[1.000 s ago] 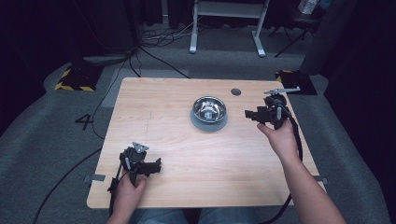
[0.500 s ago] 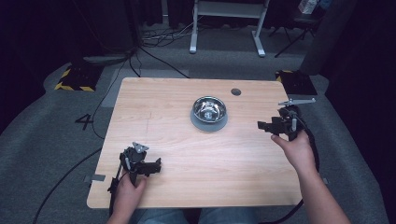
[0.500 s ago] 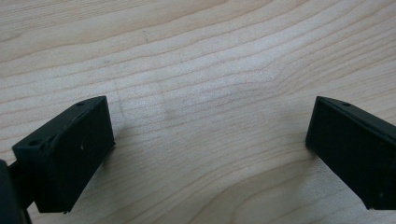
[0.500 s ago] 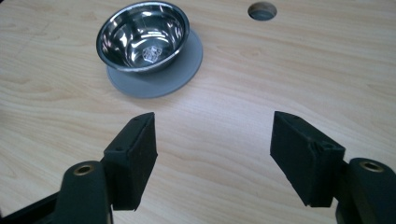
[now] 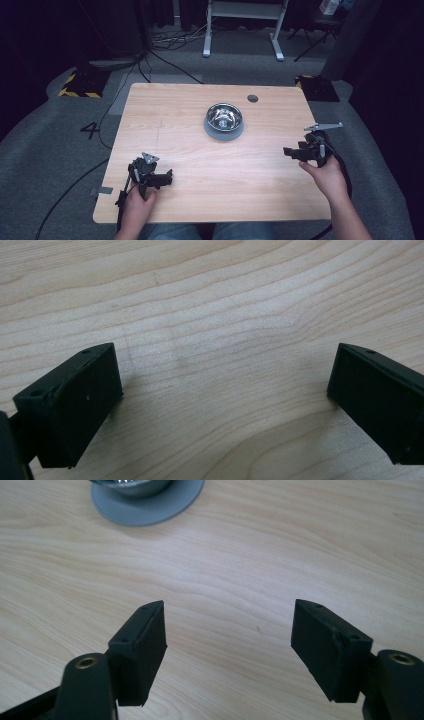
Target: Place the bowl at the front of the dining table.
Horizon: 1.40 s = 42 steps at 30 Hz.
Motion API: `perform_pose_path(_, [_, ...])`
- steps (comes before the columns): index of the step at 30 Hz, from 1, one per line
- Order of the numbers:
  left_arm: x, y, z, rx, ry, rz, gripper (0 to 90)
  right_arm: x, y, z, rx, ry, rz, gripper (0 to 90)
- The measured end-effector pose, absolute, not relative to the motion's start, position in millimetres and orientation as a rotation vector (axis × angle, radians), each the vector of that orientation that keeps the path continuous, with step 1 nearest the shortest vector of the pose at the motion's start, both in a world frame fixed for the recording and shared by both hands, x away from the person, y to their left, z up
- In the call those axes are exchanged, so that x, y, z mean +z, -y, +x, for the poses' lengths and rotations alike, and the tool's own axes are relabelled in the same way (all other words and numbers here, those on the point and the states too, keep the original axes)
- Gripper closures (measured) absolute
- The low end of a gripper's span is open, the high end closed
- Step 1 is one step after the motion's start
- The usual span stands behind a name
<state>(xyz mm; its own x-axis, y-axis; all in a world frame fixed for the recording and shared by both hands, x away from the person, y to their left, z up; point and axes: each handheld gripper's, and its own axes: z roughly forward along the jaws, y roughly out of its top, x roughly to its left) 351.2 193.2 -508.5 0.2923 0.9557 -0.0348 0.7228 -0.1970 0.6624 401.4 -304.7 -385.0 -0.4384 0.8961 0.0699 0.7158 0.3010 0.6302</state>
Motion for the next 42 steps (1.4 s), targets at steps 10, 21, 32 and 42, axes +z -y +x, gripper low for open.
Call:
perform_pose_path(10, [-508.5, -193.1, 350.8, 0.528, -1.495, 1.991, 1.1, -428.9, 318.8, 386.2, 0.853, -2.252, 1.516, 30.0])
perform_pose_path(21, [-508.4, -193.0, 350.6, 0.524, -1.494, 1.992, 1.1, -474.0, 325.4, 371.2, 0.843, -2.264, 1.483, 30.2])
perform_pose_path(32, [-508.5, -192.8, 350.4, 0.523, -1.497, 1.989, 1.1, -498.7, 330.1, 357.1, 0.921, -2.193, 1.373, 29.2])
perform_pose_path(42, [-508.5, -192.9, 350.3, 0.524, -1.496, 1.989, 1.1, -506.4, 331.1, 356.4, 0.957, -2.180, 1.297, 16.9])
